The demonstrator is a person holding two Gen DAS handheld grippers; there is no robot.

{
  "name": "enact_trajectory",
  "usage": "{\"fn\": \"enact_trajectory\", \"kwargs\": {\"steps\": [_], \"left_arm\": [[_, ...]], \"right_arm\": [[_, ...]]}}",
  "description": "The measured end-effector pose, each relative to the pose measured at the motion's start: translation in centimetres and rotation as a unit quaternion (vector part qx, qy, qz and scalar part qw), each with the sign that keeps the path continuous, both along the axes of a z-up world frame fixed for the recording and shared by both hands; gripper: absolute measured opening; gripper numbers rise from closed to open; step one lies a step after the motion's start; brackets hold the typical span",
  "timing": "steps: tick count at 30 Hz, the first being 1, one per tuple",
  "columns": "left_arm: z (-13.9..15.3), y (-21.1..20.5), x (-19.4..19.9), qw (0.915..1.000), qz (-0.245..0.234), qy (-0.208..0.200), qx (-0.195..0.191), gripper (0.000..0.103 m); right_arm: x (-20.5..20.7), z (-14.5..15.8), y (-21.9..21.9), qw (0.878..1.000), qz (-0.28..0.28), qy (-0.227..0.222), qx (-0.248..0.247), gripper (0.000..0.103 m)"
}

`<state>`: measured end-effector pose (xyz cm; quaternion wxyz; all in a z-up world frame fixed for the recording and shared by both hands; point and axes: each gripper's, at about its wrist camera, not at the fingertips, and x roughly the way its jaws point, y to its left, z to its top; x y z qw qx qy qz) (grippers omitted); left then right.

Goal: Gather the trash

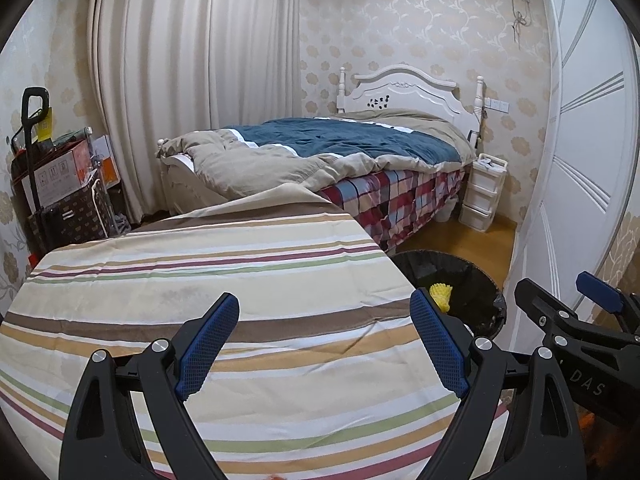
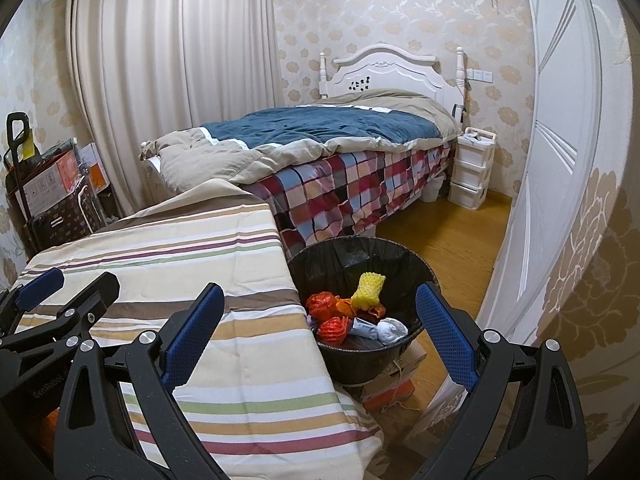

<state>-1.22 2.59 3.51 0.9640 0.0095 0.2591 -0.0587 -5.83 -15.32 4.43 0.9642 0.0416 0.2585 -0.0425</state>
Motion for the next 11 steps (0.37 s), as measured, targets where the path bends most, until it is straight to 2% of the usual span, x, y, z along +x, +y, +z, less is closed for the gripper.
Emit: {"fn": "enact_trajectory", "kwargs": {"steps": [6, 11], "left_arm": [[-0.3, 0.3, 0.3, 1.0, 0.009, 0.0, 0.003, 0.087], [-1.0, 1.2, 1.0, 0.9997, 0.019, 0.016, 0.0, 0.087]], "right_arm": [[0.0, -0.1, 0.2, 1.0, 0.001, 0.002, -0.001, 0.094], [0.0, -0.9, 1.1, 1.0, 0.007, 0.01, -0.002, 0.094]]}}
